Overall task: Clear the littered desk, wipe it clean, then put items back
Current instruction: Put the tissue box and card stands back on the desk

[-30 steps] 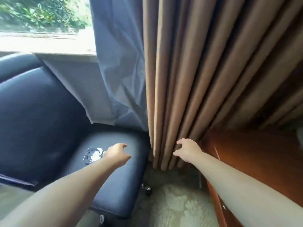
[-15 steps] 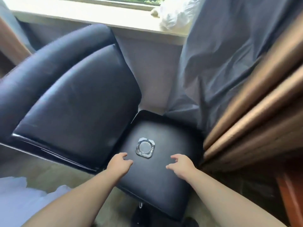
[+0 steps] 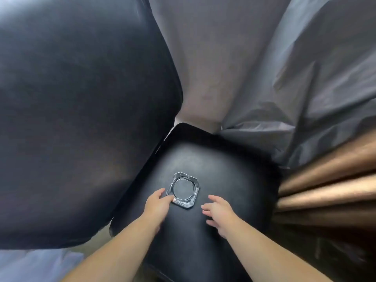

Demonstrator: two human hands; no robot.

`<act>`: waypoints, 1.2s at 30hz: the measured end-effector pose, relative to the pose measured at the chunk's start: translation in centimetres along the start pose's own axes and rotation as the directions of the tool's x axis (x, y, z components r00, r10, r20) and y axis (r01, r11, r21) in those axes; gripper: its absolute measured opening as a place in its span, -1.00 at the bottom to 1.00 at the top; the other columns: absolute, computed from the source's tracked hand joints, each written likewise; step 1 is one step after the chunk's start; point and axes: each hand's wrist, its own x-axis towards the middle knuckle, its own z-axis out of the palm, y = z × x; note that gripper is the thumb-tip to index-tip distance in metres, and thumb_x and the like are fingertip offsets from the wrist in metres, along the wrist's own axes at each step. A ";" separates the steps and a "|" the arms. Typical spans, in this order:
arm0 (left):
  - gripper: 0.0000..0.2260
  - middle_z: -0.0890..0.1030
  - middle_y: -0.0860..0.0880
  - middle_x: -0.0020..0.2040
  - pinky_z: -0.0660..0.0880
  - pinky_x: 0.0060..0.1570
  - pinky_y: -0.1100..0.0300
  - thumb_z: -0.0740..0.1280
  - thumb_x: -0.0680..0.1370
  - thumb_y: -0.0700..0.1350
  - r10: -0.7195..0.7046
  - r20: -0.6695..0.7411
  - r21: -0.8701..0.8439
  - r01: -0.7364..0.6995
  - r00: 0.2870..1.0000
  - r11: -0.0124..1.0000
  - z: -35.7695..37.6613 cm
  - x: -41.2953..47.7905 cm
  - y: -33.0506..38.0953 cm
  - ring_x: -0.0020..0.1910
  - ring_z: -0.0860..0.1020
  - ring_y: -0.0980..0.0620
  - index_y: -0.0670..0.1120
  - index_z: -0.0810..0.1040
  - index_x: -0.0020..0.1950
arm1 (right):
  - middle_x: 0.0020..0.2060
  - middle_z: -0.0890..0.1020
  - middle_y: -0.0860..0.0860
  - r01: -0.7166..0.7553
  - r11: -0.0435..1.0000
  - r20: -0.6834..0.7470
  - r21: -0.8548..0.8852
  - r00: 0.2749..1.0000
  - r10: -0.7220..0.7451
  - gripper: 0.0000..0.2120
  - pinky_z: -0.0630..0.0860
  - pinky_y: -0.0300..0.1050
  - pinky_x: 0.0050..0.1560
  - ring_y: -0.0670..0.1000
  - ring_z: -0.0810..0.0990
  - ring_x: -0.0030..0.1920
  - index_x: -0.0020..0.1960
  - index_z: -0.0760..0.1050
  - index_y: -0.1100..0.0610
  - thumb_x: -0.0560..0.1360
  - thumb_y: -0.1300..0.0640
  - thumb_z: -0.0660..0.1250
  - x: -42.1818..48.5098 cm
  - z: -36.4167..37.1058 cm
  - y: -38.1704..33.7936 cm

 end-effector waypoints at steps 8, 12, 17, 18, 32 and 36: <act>-0.79 0.40 0.00 -0.28 0.27 -0.26 0.18 0.26 0.57 -0.10 -0.046 -0.109 -0.061 0.039 0.993 0.997 3.0 4.8 -1.7 -0.26 0.33 0.03 -0.04 0.40 -0.27 | 0.20 0.54 0.22 -0.112 0.985 0.104 0.131 0.990 0.099 -0.75 0.43 0.06 0.23 0.19 0.49 0.24 0.22 0.48 0.17 0.55 0.23 0.24 5.1 3.1 0.8; -0.79 0.46 -0.06 -0.31 0.35 -0.26 0.19 0.39 0.48 -0.07 -0.056 -0.142 -0.002 0.056 0.988 0.998 2.2 4.2 -0.9 -0.34 0.36 -0.03 -0.11 0.45 -0.27 | 0.02 0.59 0.12 -0.079 0.992 0.010 0.102 0.997 0.079 -0.96 0.53 -0.08 -0.05 0.03 0.58 -0.05 -0.04 0.49 0.14 0.54 0.17 0.29 5.0 2.6 0.6; -0.75 0.48 -0.08 -0.47 0.48 -0.22 0.13 0.49 0.40 -0.17 -0.068 -0.044 -0.010 0.067 0.997 0.998 1.6 0.4 1.4 -0.42 0.41 -0.03 -0.19 0.47 -0.37 | -0.12 0.60 0.08 -0.066 0.982 -0.033 0.175 0.997 0.073 -0.88 0.53 -0.16 -0.25 0.01 0.59 -0.14 -0.09 0.50 0.21 0.45 0.23 0.43 1.7 1.0 0.5; -0.78 0.50 -0.09 -0.45 0.51 -0.17 0.09 0.50 0.39 -0.20 -0.056 -0.042 -0.025 0.055 0.998 0.998 1.3 -0.5 2.1 -0.41 0.44 -0.03 -0.21 0.49 -0.34 | -0.09 0.60 0.11 -0.043 0.973 -0.040 0.226 0.998 0.053 -0.90 0.53 -0.15 -0.24 0.04 0.58 -0.13 -0.08 0.51 0.22 0.45 0.26 0.41 0.7 0.9 0.2; -0.80 0.66 -0.25 -0.04 0.54 -0.05 0.10 0.39 0.43 -0.37 0.223 0.195 -0.306 -0.157 0.955 0.939 -7.1 -18.8 12.4 -0.11 0.61 -0.14 -0.23 0.61 0.03 | -0.15 0.62 0.15 0.285 0.813 -0.050 0.507 0.952 -0.303 -0.84 0.50 -0.11 -0.20 0.10 0.56 -0.16 0.05 0.46 0.24 0.49 0.35 0.33 -20.5 -1.2 -6.3; -0.84 0.68 -0.21 -0.09 0.54 -0.04 0.08 0.38 0.44 -0.36 0.287 0.218 -0.356 -0.198 0.933 0.913 -8.2 -22.5 14.0 -0.06 0.63 -0.17 -0.21 0.61 0.00 | -0.20 0.62 0.19 0.359 0.754 -0.083 0.549 0.922 -0.378 -0.78 0.49 -0.13 -0.28 0.07 0.56 -0.26 0.13 0.44 0.31 0.49 0.40 0.30 -25.5 -1.6 -7.7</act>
